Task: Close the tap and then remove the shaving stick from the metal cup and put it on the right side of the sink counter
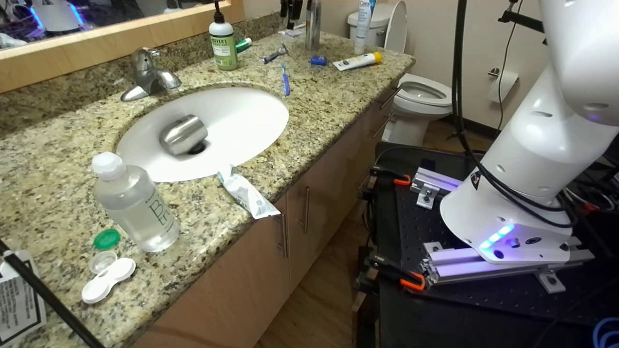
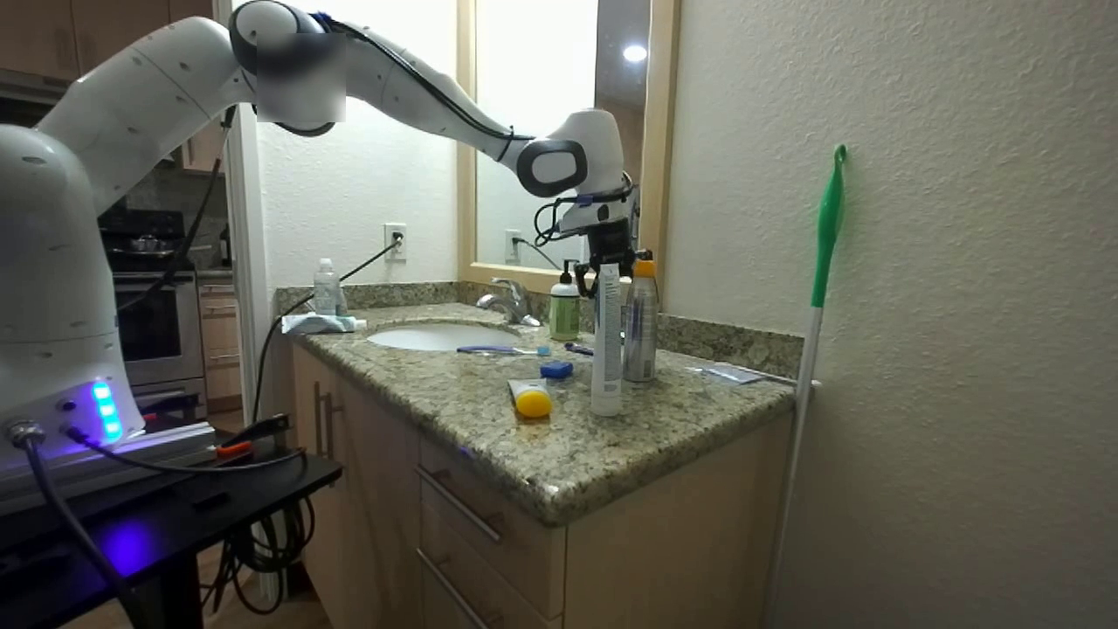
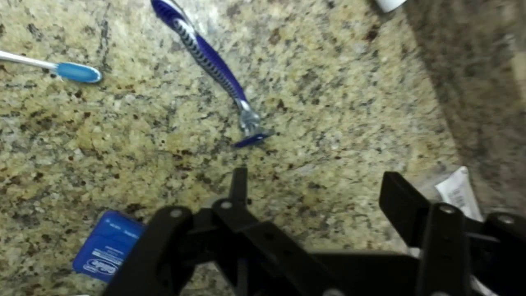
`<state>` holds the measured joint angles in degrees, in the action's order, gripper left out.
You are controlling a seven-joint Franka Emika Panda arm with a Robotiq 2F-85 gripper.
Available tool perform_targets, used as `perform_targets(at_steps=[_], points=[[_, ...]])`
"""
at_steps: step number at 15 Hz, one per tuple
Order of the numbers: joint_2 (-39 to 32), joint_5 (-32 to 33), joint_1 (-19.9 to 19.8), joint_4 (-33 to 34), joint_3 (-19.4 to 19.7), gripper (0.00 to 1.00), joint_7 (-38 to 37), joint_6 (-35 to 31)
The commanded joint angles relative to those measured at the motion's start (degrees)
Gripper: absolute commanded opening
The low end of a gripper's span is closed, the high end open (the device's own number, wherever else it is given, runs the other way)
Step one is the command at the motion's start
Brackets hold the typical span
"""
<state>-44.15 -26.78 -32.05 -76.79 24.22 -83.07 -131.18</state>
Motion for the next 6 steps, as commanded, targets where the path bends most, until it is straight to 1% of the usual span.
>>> perform_targets(at_steps=[1,4,5,6], points=[[13.05,-2.61,1.23,-12.36,-1.72,1.0,10.6,-7.59],[21.3,-5.58,1.69,-19.18,-3.08,1.0,20.94,-12.5],[13.7,-2.6,0.35,-9.84,-2.49,1.0,13.68,-8.82],[16.46,-3.68,0.78,-12.24,-2.58,1.0,16.48,-9.57]])
